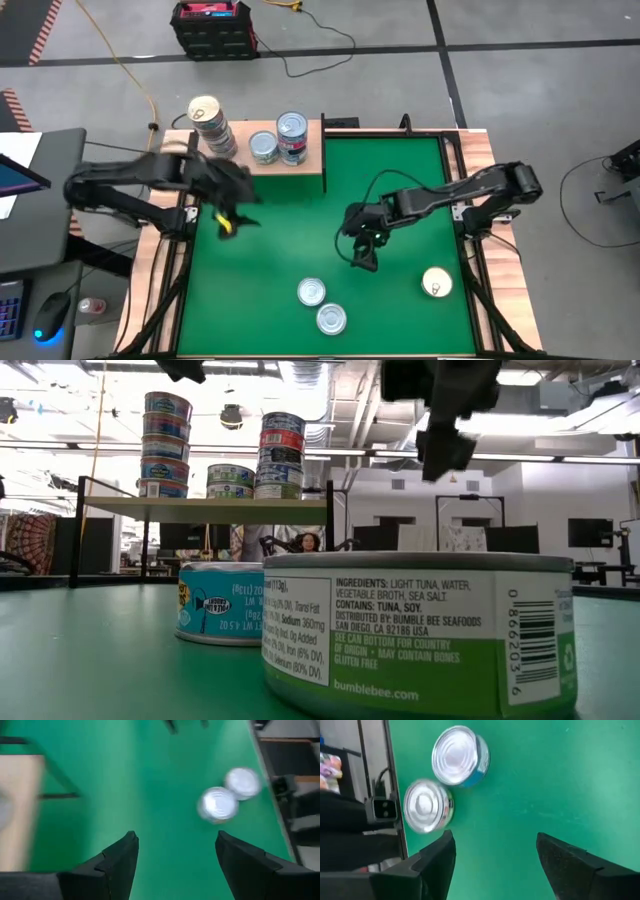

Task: Stack canned seafood by type on shelf
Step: Stack the blue and pink tuna can on top of the blue and pink tuna cans on the shelf

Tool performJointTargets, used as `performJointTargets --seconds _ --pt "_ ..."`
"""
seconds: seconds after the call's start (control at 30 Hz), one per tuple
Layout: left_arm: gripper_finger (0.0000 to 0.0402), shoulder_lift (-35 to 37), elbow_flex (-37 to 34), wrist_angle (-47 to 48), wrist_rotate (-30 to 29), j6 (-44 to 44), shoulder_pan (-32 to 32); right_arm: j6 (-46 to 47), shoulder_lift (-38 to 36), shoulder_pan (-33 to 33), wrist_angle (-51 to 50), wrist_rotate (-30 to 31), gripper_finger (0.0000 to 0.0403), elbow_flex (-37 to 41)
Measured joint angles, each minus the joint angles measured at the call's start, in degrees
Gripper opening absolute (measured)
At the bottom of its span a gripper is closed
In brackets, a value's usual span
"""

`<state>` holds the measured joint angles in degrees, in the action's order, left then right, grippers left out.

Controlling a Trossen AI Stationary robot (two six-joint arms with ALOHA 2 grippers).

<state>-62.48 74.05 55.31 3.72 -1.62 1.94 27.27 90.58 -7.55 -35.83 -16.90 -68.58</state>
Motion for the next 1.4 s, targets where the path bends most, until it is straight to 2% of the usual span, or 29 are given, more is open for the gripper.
performJointTargets --seconds 0.17,0.3,0.47,0.63,0.77,0.9,1.0,1.2,1.3,1.4 --pt "0.0254 -3.1 -9.3 -16.6 0.2 -6.9 8.6 2.7 4.4 0.0 3.3 -1.1 0.0292 0.0" --pt "0.0254 -3.2 -18.9 -32.8 -0.4 -15.3 14.1 2.7 4.5 -0.7 2.9 -1.0 0.0291 0.0" --pt "0.0254 -3.4 -30.0 -49.0 -6.9 -26.3 20.1 -0.7 4.2 -2.8 2.3 2.2 0.0291 0.0" --pt "0.0254 -6.7 -34.8 -52.8 -12.7 -32.2 24.5 -9.2 7.4 -6.4 5.0 7.7 0.0291 0.0" --pt "0.0254 -11.4 -33.4 -53.6 -14.2 -33.0 27.4 -7.5 9.3 -7.2 6.2 8.0 0.0291 0.0" --pt "0.0254 -15.4 -31.3 -54.0 -14.3 -36.7 28.5 -3.5 7.9 -6.5 -5.3 5.5 0.0291 0.0" --pt "0.0254 -17.5 -30.5 -54.0 -15.1 -38.7 28.7 -3.8 5.0 -7.0 -18.4 4.8 0.0291 0.0" --pt "0.0254 -18.1 -29.8 -56.1 -25.5 -40.2 28.5 -9.0 3.1 -7.3 -43.8 3.2 0.0291 0.1" --pt "0.0254 -17.1 -29.8 -59.0 -31.7 -39.4 28.5 -11.6 3.4 -7.5 -47.4 2.1 0.0291 1.8" --pt "0.0254 -15.7 -29.7 -60.6 -34.8 -38.0 28.4 -11.7 3.5 -7.5 -47.1 0.0 0.0291 5.2"
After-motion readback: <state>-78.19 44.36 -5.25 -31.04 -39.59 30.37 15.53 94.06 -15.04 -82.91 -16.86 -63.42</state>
